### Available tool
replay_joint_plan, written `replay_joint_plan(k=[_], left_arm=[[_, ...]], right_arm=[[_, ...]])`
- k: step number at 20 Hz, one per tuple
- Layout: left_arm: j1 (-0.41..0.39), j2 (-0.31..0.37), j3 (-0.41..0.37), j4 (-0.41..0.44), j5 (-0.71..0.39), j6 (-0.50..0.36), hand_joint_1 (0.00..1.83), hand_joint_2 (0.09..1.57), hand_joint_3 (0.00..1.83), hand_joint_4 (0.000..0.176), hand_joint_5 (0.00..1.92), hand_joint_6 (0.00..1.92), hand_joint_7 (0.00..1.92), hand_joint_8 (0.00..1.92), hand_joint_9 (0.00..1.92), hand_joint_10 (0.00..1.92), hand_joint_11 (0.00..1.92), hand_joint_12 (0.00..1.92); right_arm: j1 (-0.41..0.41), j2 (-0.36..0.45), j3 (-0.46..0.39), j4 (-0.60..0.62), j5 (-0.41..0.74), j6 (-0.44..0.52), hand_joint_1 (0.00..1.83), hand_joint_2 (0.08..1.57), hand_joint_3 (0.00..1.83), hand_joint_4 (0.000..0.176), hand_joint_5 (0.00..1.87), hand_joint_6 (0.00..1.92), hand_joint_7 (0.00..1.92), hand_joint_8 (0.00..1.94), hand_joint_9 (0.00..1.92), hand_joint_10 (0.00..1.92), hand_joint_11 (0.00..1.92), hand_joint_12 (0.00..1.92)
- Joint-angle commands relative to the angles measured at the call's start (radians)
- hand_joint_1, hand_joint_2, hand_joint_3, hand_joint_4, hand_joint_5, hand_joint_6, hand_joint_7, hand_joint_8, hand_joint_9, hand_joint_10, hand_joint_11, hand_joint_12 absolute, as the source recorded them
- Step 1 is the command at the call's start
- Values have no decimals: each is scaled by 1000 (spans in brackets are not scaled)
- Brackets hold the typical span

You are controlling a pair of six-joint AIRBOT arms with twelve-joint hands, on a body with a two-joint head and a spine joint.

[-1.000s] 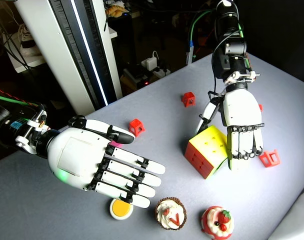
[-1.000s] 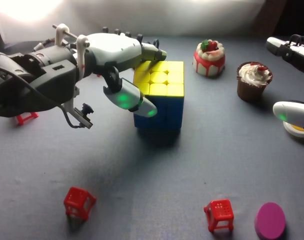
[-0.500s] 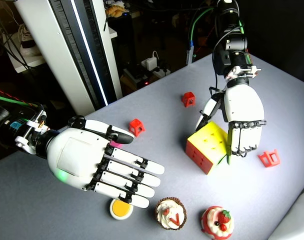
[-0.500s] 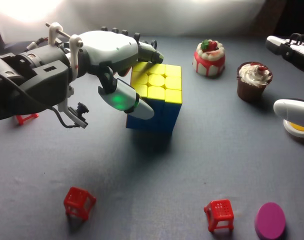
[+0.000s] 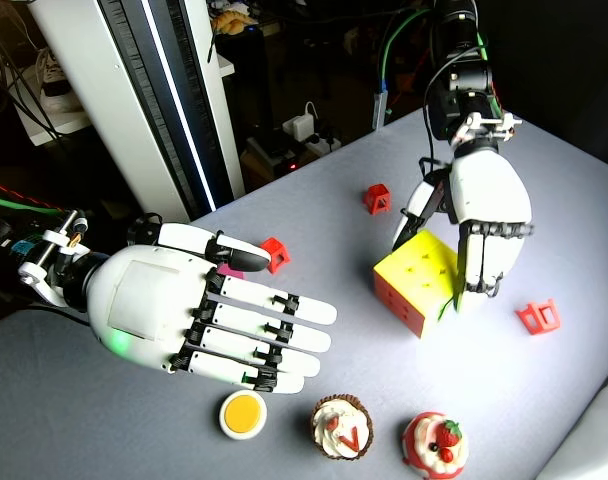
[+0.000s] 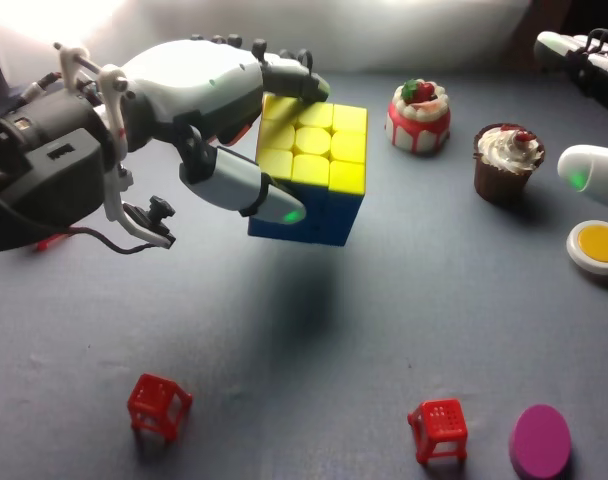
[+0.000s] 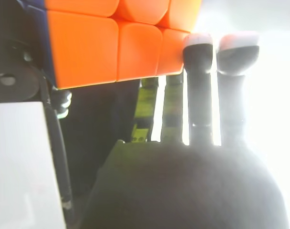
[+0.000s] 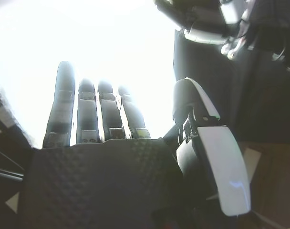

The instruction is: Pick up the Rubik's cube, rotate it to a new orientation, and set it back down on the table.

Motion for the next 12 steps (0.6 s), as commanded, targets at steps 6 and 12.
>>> replay_joint_plan(k=[6, 12], left_arm=[[12, 40, -37, -9, -291, -36, 1342, 1104, 110, 0, 1020, 1921, 1054, 1921, 1095, 1921, 1205, 1921], [37, 68, -66, -9, -408, -54, 1319, 679, 994, 0, 979, 1900, 1084, 1921, 1211, 1921, 1298, 1921]], right_arm=[[54, -74, 83, -42, 156, 6, 0, 1480, 0, 0, 0, 0, 0, 0, 19, 11, 0, 243], [104, -158, 177, -89, 164, 6, 0, 1397, 1, 0, 0, 0, 0, 0, 32, 17, 0, 260]])
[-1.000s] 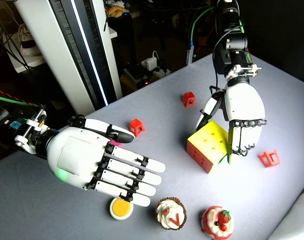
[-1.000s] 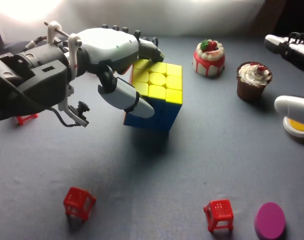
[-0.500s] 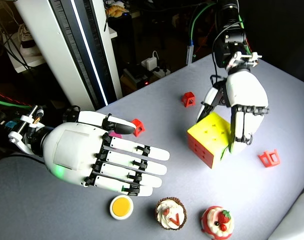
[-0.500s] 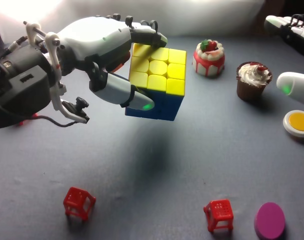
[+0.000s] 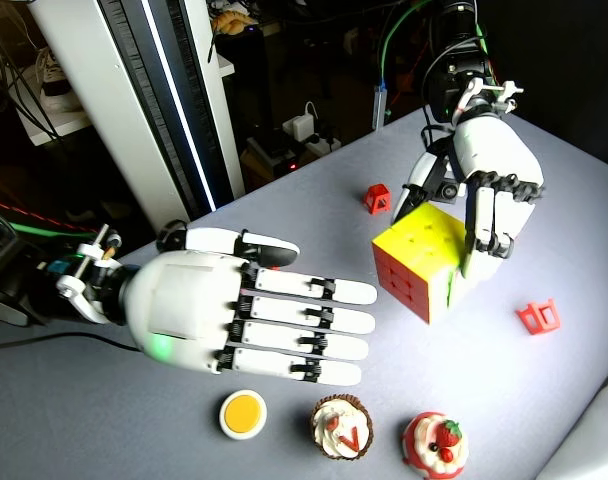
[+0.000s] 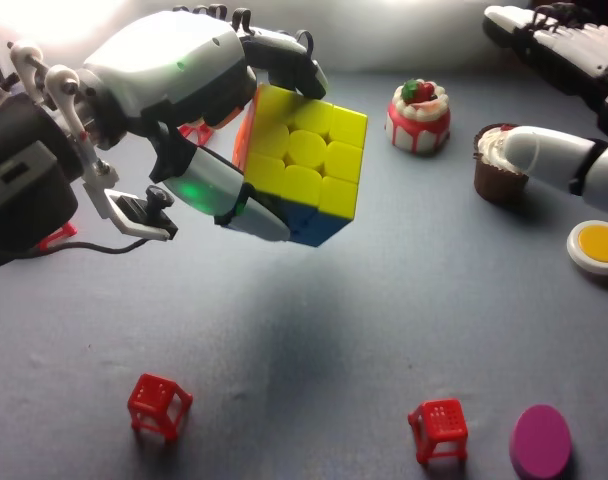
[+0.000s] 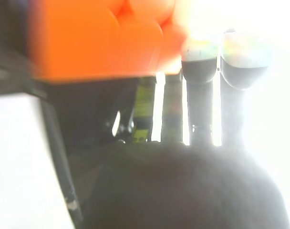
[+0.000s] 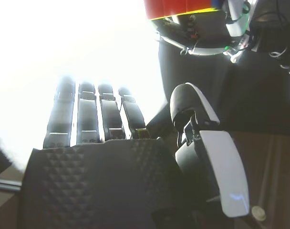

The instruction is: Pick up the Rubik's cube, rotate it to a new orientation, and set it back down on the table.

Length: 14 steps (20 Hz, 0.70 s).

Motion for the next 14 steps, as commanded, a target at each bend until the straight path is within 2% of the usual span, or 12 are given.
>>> replay_joint_plan(k=[1, 2, 4, 5, 6, 7, 8, 10, 11, 12, 13, 14], left_arm=[[-11, 6, -2, -26, -183, -15, 1124, 670, 1196, 0, 888, 1781, 1163, 1921, 1276, 1921, 1374, 1921], [-9, 10, -7, -26, -199, -18, 1162, 604, 1454, 0, 887, 1833, 1045, 1921, 1265, 1921, 1347, 1921], [-5, 14, -14, -26, -222, -18, 1187, 636, 1394, 0, 863, 1786, 937, 1921, 1175, 1921, 1253, 1921], [-5, 15, -16, -24, -230, -18, 1156, 677, 1367, 19, 813, 1884, 905, 1917, 1133, 1921, 1205, 1921], [-3, 16, -18, -23, -244, -20, 1156, 677, 1367, 19, 813, 1884, 905, 1917, 1133, 1921, 1205, 1921], [-2, 18, -20, -22, -257, -24, 1250, 759, 904, 0, 914, 1916, 1051, 1912, 1180, 1921, 1279, 1921], [-1, 23, -26, -20, -272, -25, 1171, 694, 1271, 13, 829, 1880, 945, 1919, 1183, 1921, 1299, 1921], [1, 28, -35, -17, -302, -25, 1181, 634, 1403, 0, 849, 1803, 960, 1921, 1211, 1921, 1342, 1921], [1, 30, -37, -14, -311, -25, 1350, 672, 1025, 0, 999, 1897, 1120, 1921, 1254, 1921, 1385, 1921], [0, 31, -39, -11, -316, -25, 1350, 672, 1025, 0, 999, 1897, 1120, 1921, 1254, 1921, 1385, 1921], [-3, 32, -40, -8, -322, -25, 1395, 714, 755, 0, 1092, 1920, 1214, 1921, 1291, 1921, 1408, 1921], [-6, 32, -40, -6, -322, -24, 1422, 705, 782, 0, 1099, 1921, 1230, 1921, 1305, 1921, 1421, 1921]], right_arm=[[21, -11, 14, 6, 127, 7, 0, 1400, 2, 0, 0, 0, 0, 0, 44, 23, 0, 223], [29, -26, 30, 0, 127, 7, 0, 1419, 8, 0, 0, 0, 0, 0, 21, 6, 0, 8], [43, -57, 64, -13, 124, 7, 59, 1390, 0, 0, 17, 7, 11, 4, 107, 45, 0, 0], [47, -69, 77, -16, 123, 7, 43, 1396, 0, 0, 37, 15, 26, 8, 127, 56, 0, 0], [50, -79, 88, -18, 119, 7, 43, 1396, 0, 0, 37, 15, 26, 8, 127, 56, 0, 0], [54, -88, 96, -21, 114, 7, 1, 1399, 0, 0, 3, 0, 42, 13, 67, 32, 0, 0], [60, -96, 103, -26, 110, 7, 0, 1400, 0, 0, 10, 4, 81, 28, 82, 40, 18, 8], [69, -110, 117, -35, 100, 7, 33, 1392, 0, 0, 44, 7, 160, 19, 105, 123, 0, 366], [72, -117, 123, -39, 95, 7, 6, 1401, 2, 0, 31, 3, 92, 11, 58, 119, 0, 199], [76, -122, 128, -44, 90, 7, 6, 1401, 2, 0, 31, 3, 92, 11, 58, 119, 0, 199], [82, -130, 134, -56, 78, 7, 0, 1403, 1, 0, 58, 14, 76, 6, 2, 10, 0, 7], [86, -137, 140, -67, 69, 7, 0, 1395, 0, 0, 59, 14, 52, 0, 0, 1, 0, 1]])
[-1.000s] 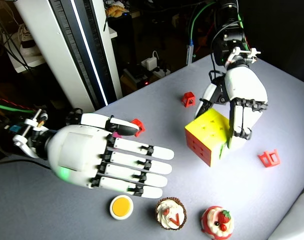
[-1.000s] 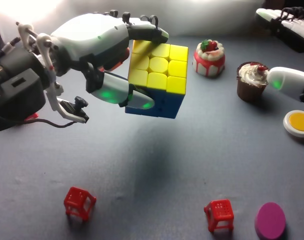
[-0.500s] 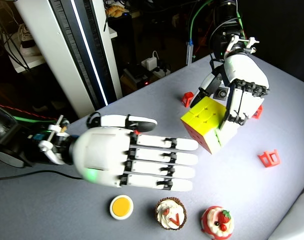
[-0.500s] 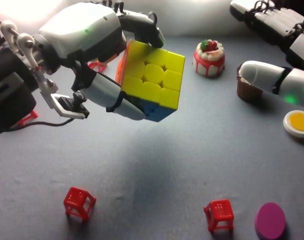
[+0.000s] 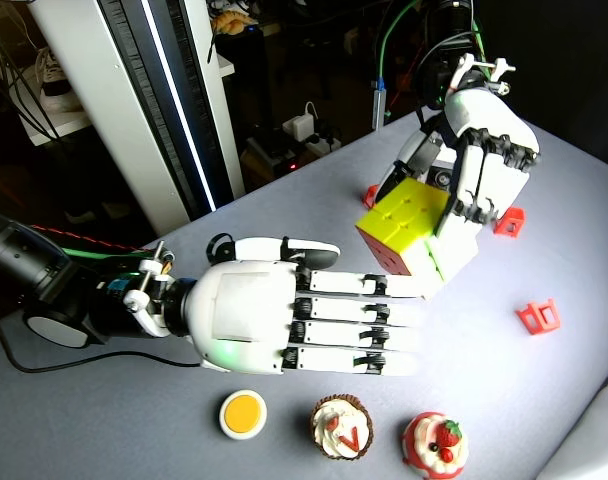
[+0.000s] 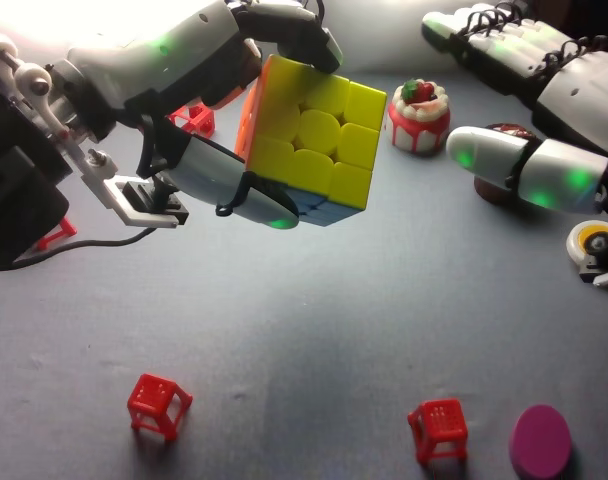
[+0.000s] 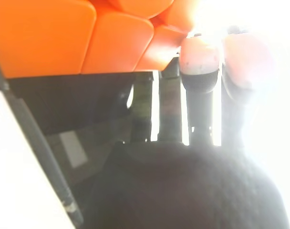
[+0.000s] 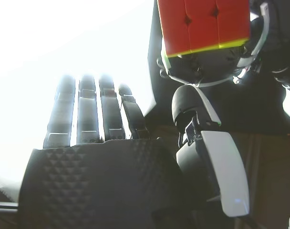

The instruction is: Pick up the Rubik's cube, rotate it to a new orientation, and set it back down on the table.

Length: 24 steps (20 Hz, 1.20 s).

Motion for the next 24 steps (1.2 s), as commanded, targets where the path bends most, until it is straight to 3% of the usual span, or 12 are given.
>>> replay_joint_plan(k=[1, 2, 3, 4, 6, 7, 10, 11, 14, 16, 18, 24], left_arm=[[-19, 6, -1, -24, -153, -10, 1163, 652, 1143, 0, 940, 1724, 1164, 1921, 1232, 1921, 1338, 1921], [-23, 6, 0, -23, -149, -7, 1198, 598, 1368, 0, 952, 1684, 981, 1921, 1148, 1921, 1244, 1921], [-26, 6, 1, -23, -148, -7, 1191, 615, 1379, 0, 922, 1716, 921, 1910, 1085, 1921, 1174, 1921], [-28, 6, 1, -22, -150, -7, 1176, 630, 1391, 20, 895, 1772, 912, 1919, 1098, 1921, 1204, 1921], [-34, 6, 0, -19, -151, -6, 1178, 627, 1399, 18, 895, 1774, 918, 1921, 1122, 1921, 1231, 1921], [-37, 4, 0, -18, -152, -5, 1408, 710, 876, 11, 1042, 1915, 1155, 1921, 1248, 1921, 1386, 1921], [-43, -6, 2, -16, -150, -3, 1430, 767, 749, 16, 998, 1921, 1163, 1921, 1270, 1921, 1399, 1921], [-46, -8, 3, -14, -149, -3, 1245, 688, 1188, 0, 837, 1776, 989, 1883, 1197, 1921, 1323, 1921], [-49, -10, 6, -13, -147, -4, 1214, 629, 1280, 0, 851, 1657, 969, 1763, 1122, 1921, 1220, 1921], [-49, -9, 6, -14, -152, -4, 1350, 630, 1245, 0, 909, 1878, 913, 1738, 1131, 1921, 1215, 1921], [-50, -9, 6, -14, -156, -4, 1219, 649, 1270, 0, 854, 1641, 932, 1836, 1083, 1921, 1172, 1921], [-51, -8, 6, -20, -154, -3, 1195, 624, 1349, 0, 851, 1763, 965, 1801, 1127, 1921, 1222, 1921]], right_arm=[[18, -5, 3, 7, 110, 6, 0, 1384, 0, 0, 54, 12, 14, 0, 0, 0, 0, 0], [21, -10, 6, -5, 103, 6, 0, 1376, 0, 0, 48, 9, 2, 0, 0, 0, 0, 0], [23, -15, 8, -12, 97, 6, 0, 1370, 0, 0, 42, 6, 0, 0, 0, 0, 0, 0], [25, -17, 10, -18, 93, 6, 0, 1373, 0, 0, 31, 1, 0, 0, 0, 0, 0, 0], [29, -24, 13, -30, 88, 6, 0, 1380, 0, 0, 24, 0, 0, 0, 0, 0, 0, 0], [32, -28, 15, -39, 83, 6, 0, 1389, 0, 0, 0, 0, 0, 0, 0, 0, 12, 5], [38, -40, 24, -60, 73, 6, 0, 1379, 0, 0, 0, 0, 42, 17, 33, 14, 36, 20], [40, -42, 25, -67, 73, 6, 0, 1375, 0, 0, 4, 1, 59, 21, 49, 20, 52, 32], [43, -45, 26, -79, 70, 6, 0, 1368, 3, 0, 135, 23, 184, 12, 164, 23, 0, 663], [43, -46, 25, -86, 70, 6, 0, 1361, 0, 0, 137, 12, 185, 5, 159, 17, 0, 678], [43, -46, 24, -92, 70, 6, 0, 1353, 0, 0, 122, 3, 163, 2, 136, 5, 0, 612], [43, -46, 8, -118, 73, 6, 0, 1350, 0, 0, 99, 14, 156, 0, 132, 3, 0, 451]])
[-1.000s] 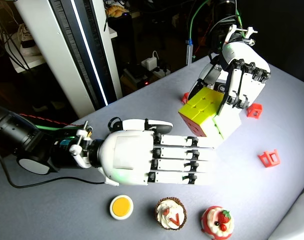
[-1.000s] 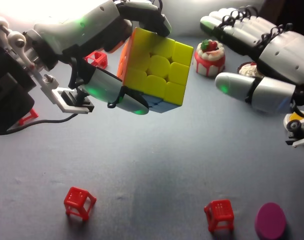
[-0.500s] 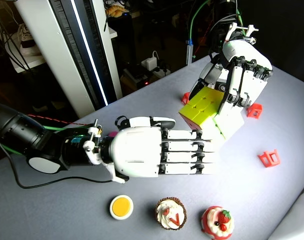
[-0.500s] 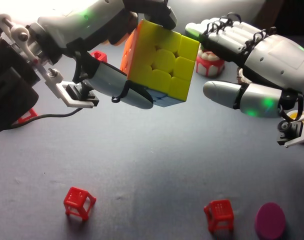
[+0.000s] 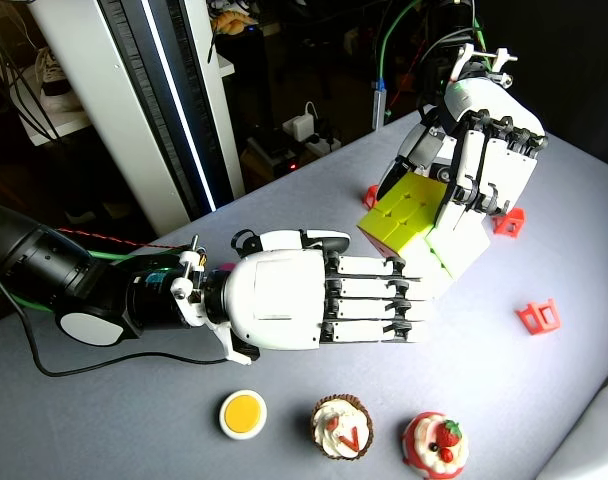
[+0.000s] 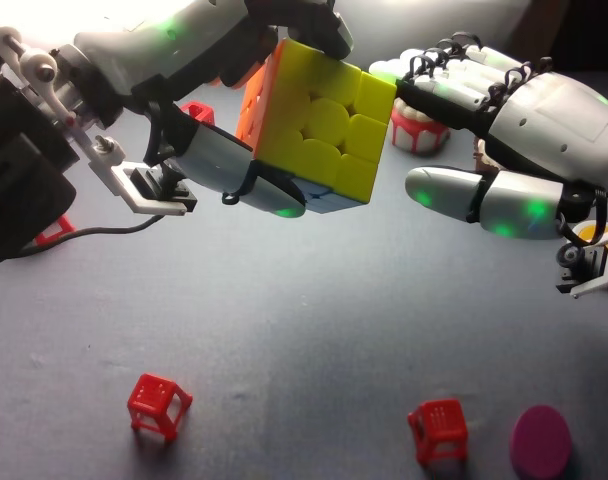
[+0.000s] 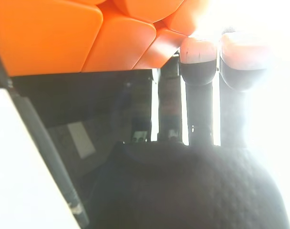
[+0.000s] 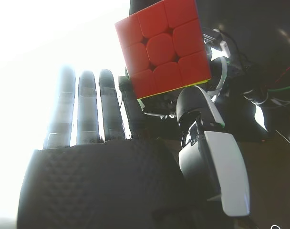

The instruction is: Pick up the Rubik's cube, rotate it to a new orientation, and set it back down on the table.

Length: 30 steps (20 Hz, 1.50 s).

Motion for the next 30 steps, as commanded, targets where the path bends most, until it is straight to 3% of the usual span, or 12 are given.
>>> replay_joint_plan(k=[1, 2, 3, 4, 5, 9, 11, 13, 18, 21, 25, 30], left_arm=[[-19, -1, 3, -37, -155, -7, 1119, 655, 1190, 0, 883, 1645, 1025, 1897, 1124, 1921, 1220, 1921], [-19, -1, 4, -39, -155, -6, 1361, 798, 603, 0, 979, 1909, 1070, 1921, 1140, 1921, 1252, 1921], [-18, -1, 4, -42, -157, -5, 1394, 838, 503, 0, 952, 1919, 1046, 1921, 1117, 1921, 1229, 1921], [-17, -1, 4, -45, -159, -4, 1245, 690, 1134, 0, 906, 1698, 916, 1921, 1120, 1921, 1239, 1921], [-17, -1, 4, -48, -160, -4, 1208, 642, 1296, 0, 906, 1677, 900, 1900, 1064, 1921, 1176, 1921], [-11, 0, 5, -60, -166, -1, 1391, 572, 1440, 0, 944, 1763, 891, 1870, 917, 1921, 1175, 1921], [-9, 0, 5, -64, -169, -1, 1411, 498, 1556, 0, 980, 1737, 979, 1868, 1022, 1921, 1339, 1921], [-8, 0, 5, -66, -171, 0, 1566, 447, 1595, 0, 979, 1881, 984, 1873, 1057, 1921, 1377, 1921], [-4, 0, 6, -77, -174, 2, 1399, 550, 1510, 0, 898, 1864, 941, 1883, 988, 1921, 1274, 1921], [-4, -2, 6, -79, -173, 2, 1587, 482, 1530, 0, 933, 1921, 936, 1876, 1017, 1921, 1343, 1921], [-6, -4, 8, -80, -170, 2, 1588, 479, 1540, 0, 986, 1921, 944, 1891, 1016, 1921, 1338, 1921], [-5, -6, 10, -82, -168, 2, 1441, 538, 1517, 0, 1021, 1921, 958, 1913, 1226, 1921, 1428, 1921]], right_arm=[[14, -3, -10, -5, 131, 7, 0, 1349, 0, 0, 70, 5, 110, 12, 110, 9, 0, 269], [14, -2, -15, -8, 136, 7, 0, 1361, 2, 0, 104, 12, 154, 19, 165, 37, 0, 330], [14, -2, -22, -14, 139, 7, 0, 1364, 1, 0, 103, 9, 193, 24, 234, 75, 0, 666], [14, -1, -32, -24, 140, 7, 0, 1361, 0, 0, 46, 0, 170, 9, 252, 109, 0, 908], [14, 0, -38, -29, 143, 7, 0, 1359, 0, 0, 14, 0, 158, 2, 215, 210, 0, 947], [11, 33, -69, -48, 159, 7, 0, 1362, 1, 0, 204, 362, 398, 103, 61, 1023, 0, 1521], [5, 35, -77, -59, 166, 7, 0, 1376, 2, 0, 70, 655, 385, 164, 81, 1103, 0, 1625], [-2, 38, -87, -67, 172, 7, 0, 1371, 0, 0, 5, 799, 327, 211, 6, 1108, 0, 1609], [-18, 38, -109, -94, 178, 7, 0, 1376, 4, 0, 0, 735, 224, 197, 0, 829, 0, 1375], [-28, 34, -112, -108, 179, 7, 0, 1374, 0, 0, 0, 545, 169, 137, 0, 722, 0, 1107], [-33, 27, -111, -123, 179, 7, 0, 1388, 2, 0, 0, 305, 174, 93, 0, 715, 0, 1411], [-33, 26, -114, -137, 180, 7, 0, 1371, 0, 0, 0, 344, 199, 74, 0, 794, 0, 1423]])
